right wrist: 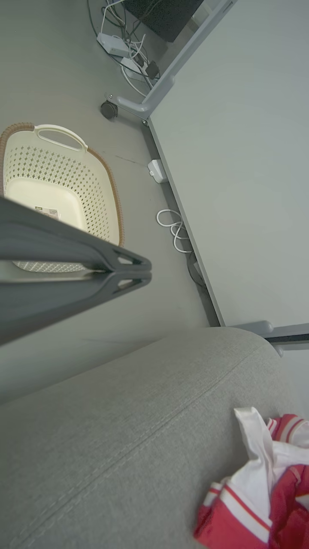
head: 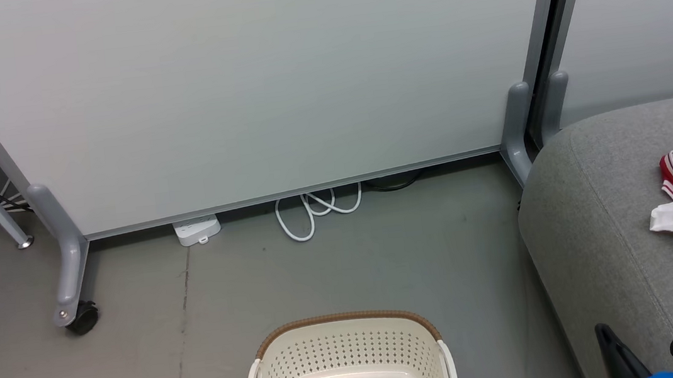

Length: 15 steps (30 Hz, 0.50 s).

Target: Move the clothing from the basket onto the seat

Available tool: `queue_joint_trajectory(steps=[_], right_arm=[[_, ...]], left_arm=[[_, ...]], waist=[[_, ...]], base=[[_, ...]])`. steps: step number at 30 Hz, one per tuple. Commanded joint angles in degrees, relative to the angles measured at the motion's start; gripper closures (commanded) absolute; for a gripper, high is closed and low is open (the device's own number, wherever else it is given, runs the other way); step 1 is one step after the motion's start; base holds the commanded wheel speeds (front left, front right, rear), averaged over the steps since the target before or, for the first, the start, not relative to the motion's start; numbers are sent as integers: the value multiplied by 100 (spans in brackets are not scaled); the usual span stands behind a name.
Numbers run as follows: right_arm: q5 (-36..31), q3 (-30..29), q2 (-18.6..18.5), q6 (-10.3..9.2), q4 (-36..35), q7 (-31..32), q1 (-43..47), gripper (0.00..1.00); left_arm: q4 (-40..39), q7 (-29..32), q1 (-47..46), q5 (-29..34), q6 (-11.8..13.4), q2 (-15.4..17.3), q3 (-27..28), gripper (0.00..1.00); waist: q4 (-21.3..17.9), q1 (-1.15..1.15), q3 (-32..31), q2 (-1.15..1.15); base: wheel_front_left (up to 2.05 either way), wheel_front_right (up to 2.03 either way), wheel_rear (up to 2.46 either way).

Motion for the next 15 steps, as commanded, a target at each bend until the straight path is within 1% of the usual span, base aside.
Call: queue_joint_trajectory(steps=[1, 15], right_arm=[[253, -10, -10, -1, -86, 29, -190, 100], [1692, -23, -17, -2, -84, 139, -395, 100]], left_arm=[[-134, 50, -162, -200, -22, 14, 67, 100], [-420, 374, -316, -1396, -54, 22, 299, 100]], waist=[[-1, 0, 3, 0], [-23, 0, 35, 0]], base=[[0, 0, 0], [0, 0, 0]])
